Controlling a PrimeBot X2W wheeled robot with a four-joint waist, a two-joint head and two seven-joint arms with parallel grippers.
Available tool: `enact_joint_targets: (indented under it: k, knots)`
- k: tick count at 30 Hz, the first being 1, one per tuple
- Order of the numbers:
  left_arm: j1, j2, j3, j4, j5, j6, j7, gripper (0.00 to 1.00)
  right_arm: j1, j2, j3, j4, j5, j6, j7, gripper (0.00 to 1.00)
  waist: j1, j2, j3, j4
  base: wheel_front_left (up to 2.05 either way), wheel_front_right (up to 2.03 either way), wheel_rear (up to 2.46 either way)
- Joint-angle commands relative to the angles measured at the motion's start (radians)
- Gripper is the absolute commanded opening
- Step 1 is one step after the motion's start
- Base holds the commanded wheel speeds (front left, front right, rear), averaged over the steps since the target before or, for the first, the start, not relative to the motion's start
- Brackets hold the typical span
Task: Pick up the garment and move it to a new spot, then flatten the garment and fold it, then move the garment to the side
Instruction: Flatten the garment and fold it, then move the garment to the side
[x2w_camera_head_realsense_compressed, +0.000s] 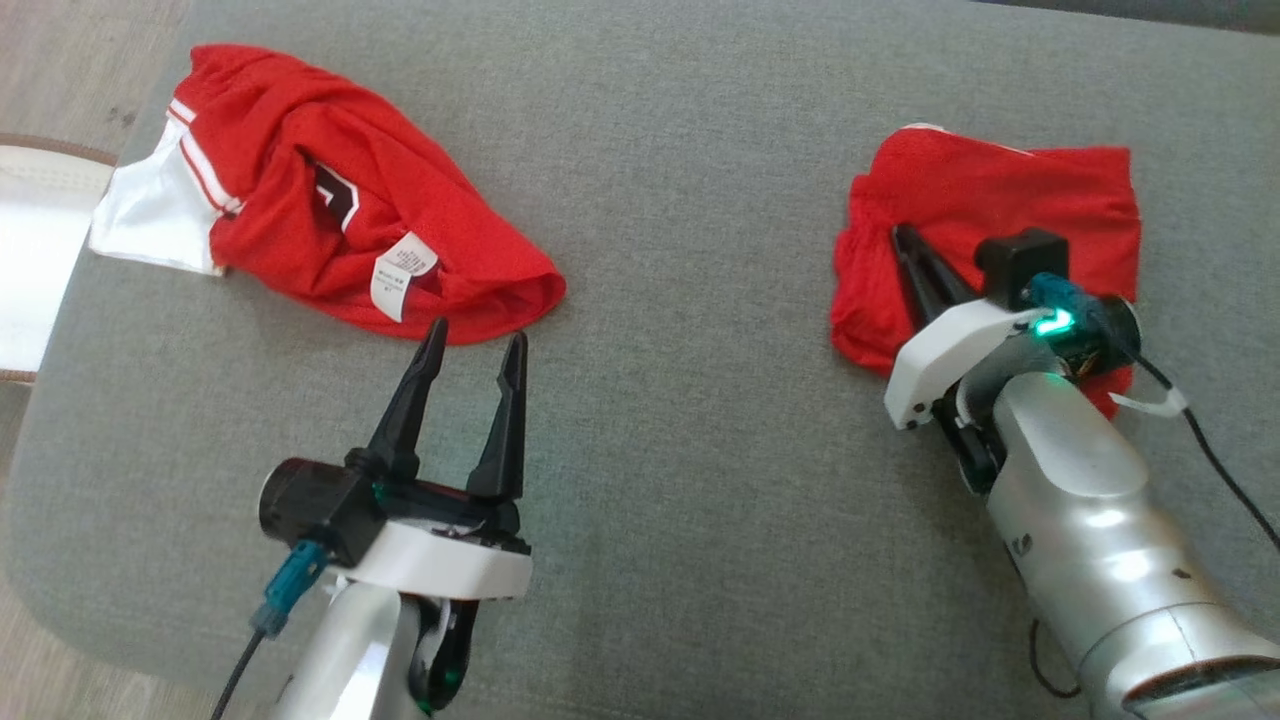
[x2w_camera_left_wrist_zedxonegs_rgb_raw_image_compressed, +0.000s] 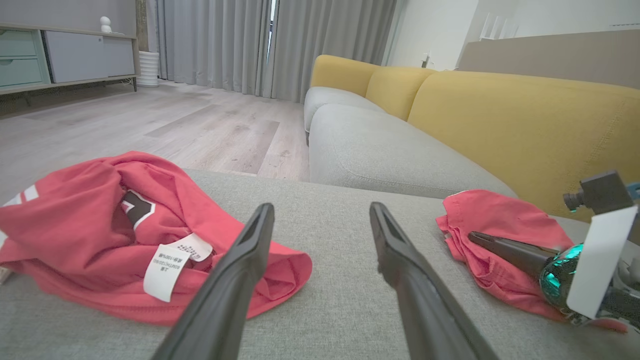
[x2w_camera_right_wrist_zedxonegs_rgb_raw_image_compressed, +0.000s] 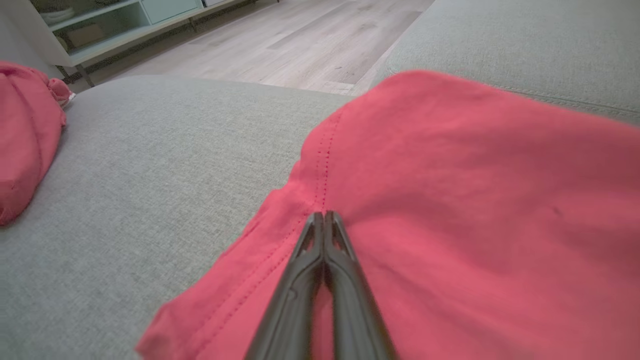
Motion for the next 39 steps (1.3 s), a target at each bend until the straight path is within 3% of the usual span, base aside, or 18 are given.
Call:
enact_joint_targets:
  k: [1,8,19,23,24,25,26,33,39]
  knots:
    - [-0.018,0.004,0.031,-0.027,-0.002,0.003,-0.005,1.00,-0.003,0.014,0.031,-0.017,0.023,-0.001,-0.007,0.00,0.0001,0.0000,-0.006,-0.007,0.00,0.00,0.00]
    - [0.004,0.004,0.074,-0.035,0.012,0.007,-0.005,1.00,0.000,0.014,0.008,-0.090,0.037,-0.001,-0.041,0.00,0.0001,0.0000,-0.054,-0.072,0.00,0.00,0.00]
    - [0.016,0.004,0.094,-0.053,0.062,0.005,-0.005,1.00,0.197,0.014,-0.118,-0.479,-0.068,-0.001,-0.043,0.00,0.0001,0.0000,-0.131,-0.195,0.00,0.00,0.00]
    - [0.018,0.004,0.106,-0.045,0.084,0.003,-0.005,1.00,0.305,0.014,-0.185,-0.588,-0.050,-0.001,-0.043,0.00,0.0001,0.0000,-0.158,-0.230,0.00,0.00,0.00]
    - [0.022,0.004,0.109,-0.043,0.085,0.003,-0.005,1.00,0.333,0.014,-0.191,-0.612,-0.040,-0.001,-0.043,0.14,0.0001,0.0000,-0.164,-0.238,0.00,0.00,0.00]
    - [0.026,0.004,0.111,-0.042,0.084,0.003,-0.005,1.00,0.362,0.014,-0.195,-0.636,-0.037,-0.001,-0.043,0.93,0.0001,0.0000,-0.169,-0.244,0.00,0.00,0.00]
    - [0.032,0.004,0.113,-0.041,0.083,0.003,-0.005,1.00,0.391,0.014,-0.200,-0.659,-0.030,-0.001,-0.043,1.00,0.0001,0.0000,-0.175,-0.250,0.00,0.00,0.00]
    - [0.071,0.004,0.134,-0.059,0.040,0.013,-0.005,1.00,0.559,0.014,-0.207,-0.793,0.047,-0.001,-0.043,1.00,0.0001,0.0000,-0.200,-0.272,0.00,0.00,0.00]
    - [0.090,0.004,0.137,-0.060,0.037,0.021,-0.005,1.00,0.594,0.014,-0.215,-0.834,0.053,-0.001,-0.043,1.00,0.0001,0.0000,-0.200,-0.275,0.00,0.00,0.00]
